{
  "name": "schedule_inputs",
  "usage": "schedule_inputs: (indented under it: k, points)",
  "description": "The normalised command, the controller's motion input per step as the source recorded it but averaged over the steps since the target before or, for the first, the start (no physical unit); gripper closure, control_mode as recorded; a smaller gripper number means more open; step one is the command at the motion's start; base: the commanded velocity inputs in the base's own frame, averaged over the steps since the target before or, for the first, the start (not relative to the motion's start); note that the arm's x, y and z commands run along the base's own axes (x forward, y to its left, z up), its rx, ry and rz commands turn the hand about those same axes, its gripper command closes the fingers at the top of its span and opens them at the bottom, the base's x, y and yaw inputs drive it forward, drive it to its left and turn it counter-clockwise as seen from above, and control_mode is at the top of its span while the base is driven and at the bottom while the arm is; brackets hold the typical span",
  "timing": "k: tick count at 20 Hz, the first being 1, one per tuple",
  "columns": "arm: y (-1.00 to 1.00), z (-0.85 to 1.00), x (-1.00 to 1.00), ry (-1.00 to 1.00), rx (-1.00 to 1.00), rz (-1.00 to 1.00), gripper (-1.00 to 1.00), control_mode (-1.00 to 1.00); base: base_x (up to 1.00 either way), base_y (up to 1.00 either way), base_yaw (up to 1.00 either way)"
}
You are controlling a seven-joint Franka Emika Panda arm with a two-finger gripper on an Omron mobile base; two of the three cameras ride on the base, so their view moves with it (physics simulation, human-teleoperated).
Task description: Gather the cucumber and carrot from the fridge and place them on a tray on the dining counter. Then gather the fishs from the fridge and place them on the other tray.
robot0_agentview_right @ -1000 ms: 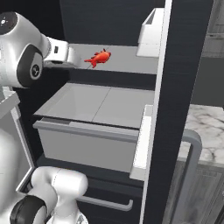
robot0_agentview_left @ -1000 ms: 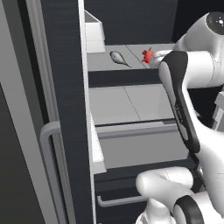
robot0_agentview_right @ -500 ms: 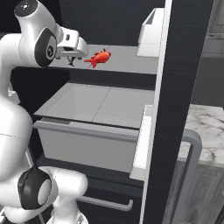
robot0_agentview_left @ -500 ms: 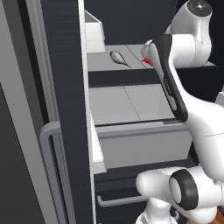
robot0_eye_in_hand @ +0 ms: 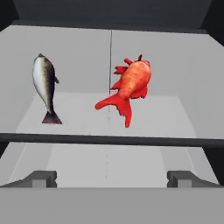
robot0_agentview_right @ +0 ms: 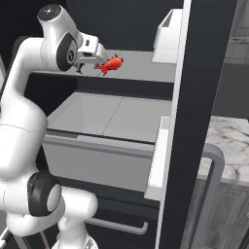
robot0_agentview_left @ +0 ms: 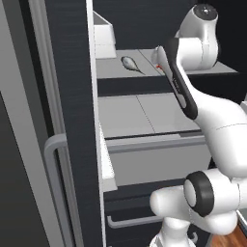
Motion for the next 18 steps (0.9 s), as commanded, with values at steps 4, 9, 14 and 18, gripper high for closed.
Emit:
schedule_inputs:
  k: [4, 9, 14, 18]
  points:
    - [-0.11, -0.18, 0.67, 0.06, 0.00, 0.00, -1.00, -1.00, 0.00, 0.00, 0.00]
    - [-0.10, -0.18, 0.70, 0.05, 0.00, 0.00, -1.00, -1.00, 0.00, 0.00, 0.00]
    - [-0.06, -0.16, 0.67, 0.05, 0.00, 0.00, -1.00, -1.00, 0.00, 0.00, 0.00]
    - [-0.01, -0.13, 0.65, 0.07, 0.00, 0.00, -1.00, -1.00, 0.00, 0.00, 0.00]
